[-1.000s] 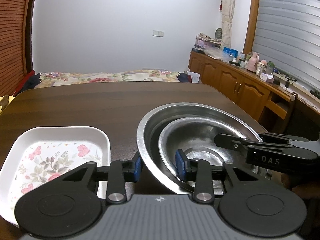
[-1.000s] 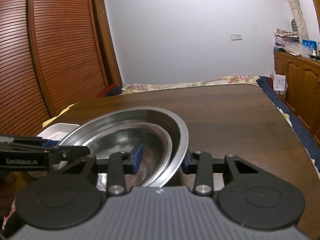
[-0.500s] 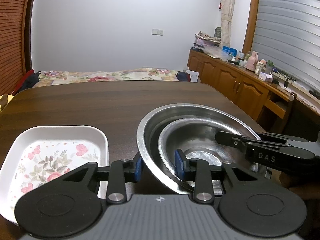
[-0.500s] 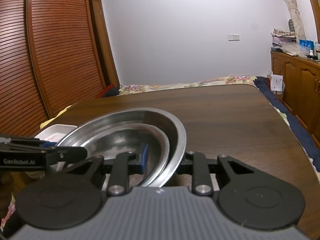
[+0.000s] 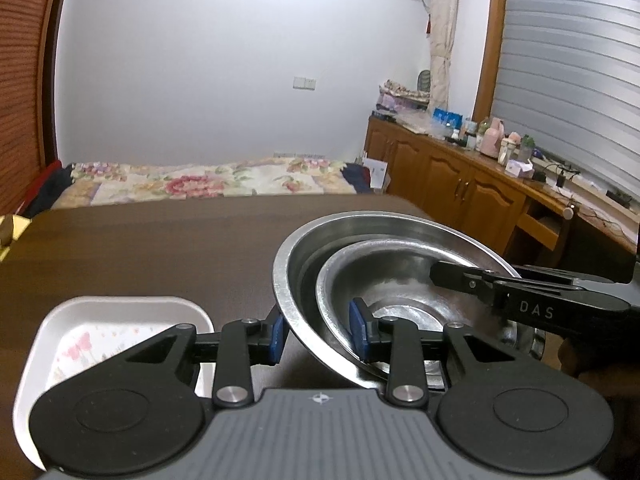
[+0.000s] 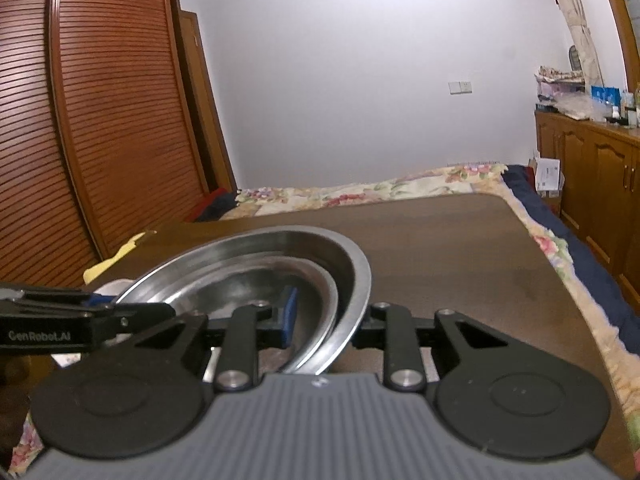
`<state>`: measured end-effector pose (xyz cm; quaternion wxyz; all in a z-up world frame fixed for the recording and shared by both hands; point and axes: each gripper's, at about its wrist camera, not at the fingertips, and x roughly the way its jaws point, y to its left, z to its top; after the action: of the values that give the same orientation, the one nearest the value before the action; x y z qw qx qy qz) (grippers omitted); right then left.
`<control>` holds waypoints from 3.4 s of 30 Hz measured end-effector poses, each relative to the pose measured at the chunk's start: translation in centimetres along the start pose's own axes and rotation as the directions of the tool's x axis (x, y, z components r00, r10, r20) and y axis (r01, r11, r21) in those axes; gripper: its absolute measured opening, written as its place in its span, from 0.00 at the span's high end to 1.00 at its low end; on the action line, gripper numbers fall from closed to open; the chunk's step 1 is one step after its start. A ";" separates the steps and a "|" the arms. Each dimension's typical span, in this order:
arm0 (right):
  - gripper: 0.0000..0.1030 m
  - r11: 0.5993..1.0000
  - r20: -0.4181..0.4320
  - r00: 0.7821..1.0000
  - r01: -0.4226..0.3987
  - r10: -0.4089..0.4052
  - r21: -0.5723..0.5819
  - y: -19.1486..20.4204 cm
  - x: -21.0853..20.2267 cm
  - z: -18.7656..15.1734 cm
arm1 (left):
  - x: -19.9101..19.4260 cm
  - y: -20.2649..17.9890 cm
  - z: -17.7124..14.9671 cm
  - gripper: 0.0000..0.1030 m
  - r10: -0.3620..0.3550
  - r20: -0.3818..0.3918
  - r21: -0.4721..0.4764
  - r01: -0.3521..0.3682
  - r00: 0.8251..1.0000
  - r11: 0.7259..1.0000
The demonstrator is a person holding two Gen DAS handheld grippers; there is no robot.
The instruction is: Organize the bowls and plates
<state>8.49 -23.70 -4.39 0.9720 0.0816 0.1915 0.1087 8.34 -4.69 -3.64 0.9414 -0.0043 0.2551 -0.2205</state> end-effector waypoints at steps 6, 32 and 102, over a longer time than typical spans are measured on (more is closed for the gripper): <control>0.73 1.000 0.029 1.000 -0.004 0.004 -0.012 0.2 -0.6 1.3 | -1.2 -0.3 1.6 0.67 0.002 0.040 0.026 -0.003 0.999 1.000; 0.73 0.996 0.041 0.998 -0.052 0.055 -0.075 3.5 0.5 3.2 | -4.8 2.7 3.0 0.67 0.039 0.074 0.001 -0.040 0.996 0.999; 0.55 0.979 -0.179 0.970 -0.185 0.167 -0.091 12.4 6.8 -0.4 | -5.5 13.7 -2.3 0.69 0.191 -0.021 -0.107 -0.192 0.981 0.976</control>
<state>12.25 -10.03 -4.72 0.9415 0.0366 0.2599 0.2112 8.59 10.22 -4.69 0.9553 -0.0294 0.2711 -0.1145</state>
